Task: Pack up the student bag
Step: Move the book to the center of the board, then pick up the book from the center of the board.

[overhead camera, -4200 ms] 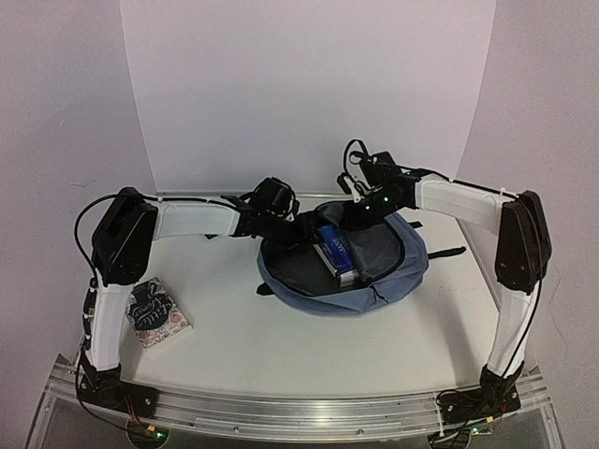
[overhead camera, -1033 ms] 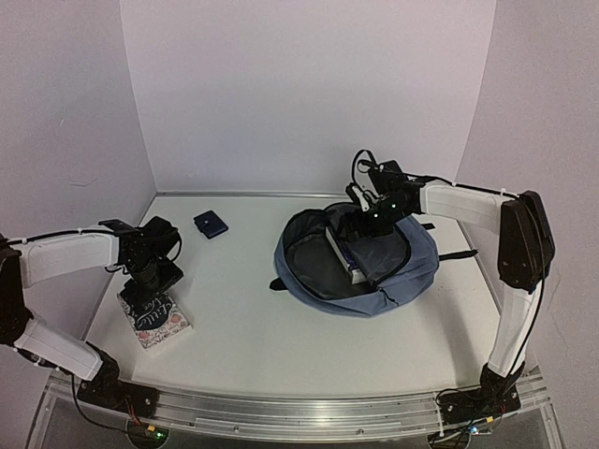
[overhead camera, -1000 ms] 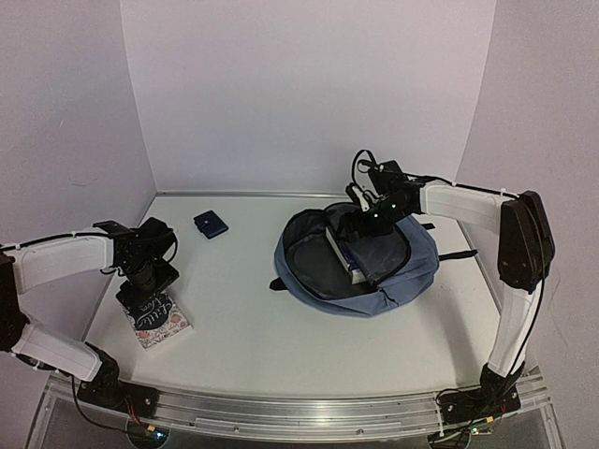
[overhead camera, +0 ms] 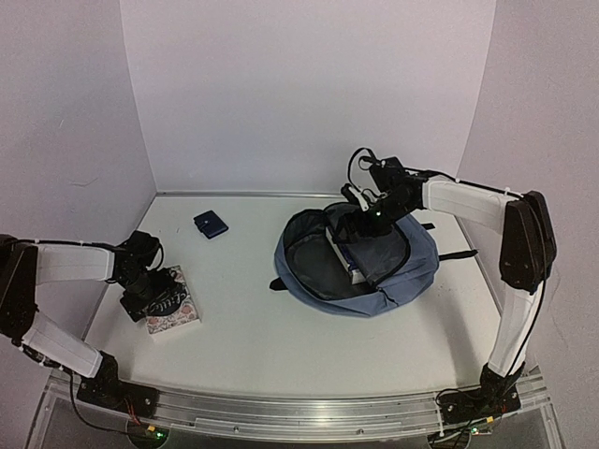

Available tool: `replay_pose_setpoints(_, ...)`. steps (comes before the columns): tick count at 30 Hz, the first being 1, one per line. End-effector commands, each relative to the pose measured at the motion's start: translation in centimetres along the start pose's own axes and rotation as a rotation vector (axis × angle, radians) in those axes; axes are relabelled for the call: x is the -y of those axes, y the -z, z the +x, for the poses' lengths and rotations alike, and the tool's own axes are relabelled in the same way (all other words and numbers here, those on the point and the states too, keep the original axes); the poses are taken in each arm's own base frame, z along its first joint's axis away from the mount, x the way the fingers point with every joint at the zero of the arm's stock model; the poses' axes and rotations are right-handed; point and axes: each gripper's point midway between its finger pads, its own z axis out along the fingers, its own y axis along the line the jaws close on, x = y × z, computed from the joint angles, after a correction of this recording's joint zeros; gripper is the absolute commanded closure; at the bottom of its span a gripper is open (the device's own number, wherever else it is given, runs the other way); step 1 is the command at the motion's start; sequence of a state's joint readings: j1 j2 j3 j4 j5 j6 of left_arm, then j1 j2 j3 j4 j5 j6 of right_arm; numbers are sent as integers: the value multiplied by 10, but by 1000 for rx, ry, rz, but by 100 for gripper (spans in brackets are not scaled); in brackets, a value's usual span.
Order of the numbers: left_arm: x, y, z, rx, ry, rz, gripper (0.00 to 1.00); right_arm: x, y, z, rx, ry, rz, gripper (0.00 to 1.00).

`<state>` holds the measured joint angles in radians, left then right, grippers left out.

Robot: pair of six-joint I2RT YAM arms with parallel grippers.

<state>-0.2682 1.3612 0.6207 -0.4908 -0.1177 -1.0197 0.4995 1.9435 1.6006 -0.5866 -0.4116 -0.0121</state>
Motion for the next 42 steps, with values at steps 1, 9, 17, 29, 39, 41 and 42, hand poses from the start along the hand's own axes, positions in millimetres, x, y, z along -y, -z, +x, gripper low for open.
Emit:
replay_pose_setpoints(1, 82, -4, 0, -58, -267, 300, 1, -31, 43, -25, 68, 71, -102, 2)
replay_pose_setpoints(9, 130, -31, 35, -191, -498, 366, 6, -75, 47, -22, 64, 128, -149, 2)
replay_pose_setpoints(17, 187, -27, 93, -275, -636, 467, 11, -146, 22, -19, 46, 131, -262, 2)
replay_pose_setpoints(29, 182, -14, 87, -238, -524, 488, 14, -206, -65, 10, -36, -28, -393, 21)
replay_pose_setpoints(39, 169, -11, 74, -232, -423, 516, 14, -167, -132, 18, -25, -125, -209, 23)
replay_pose_setpoints(41, 172, -11, 74, -245, -407, 560, 15, -164, -141, 17, -25, -128, -197, 25)
replay_pose_setpoints(42, 174, -9, 74, -244, -408, 585, 15, -163, -146, 19, -29, -129, -199, 27)
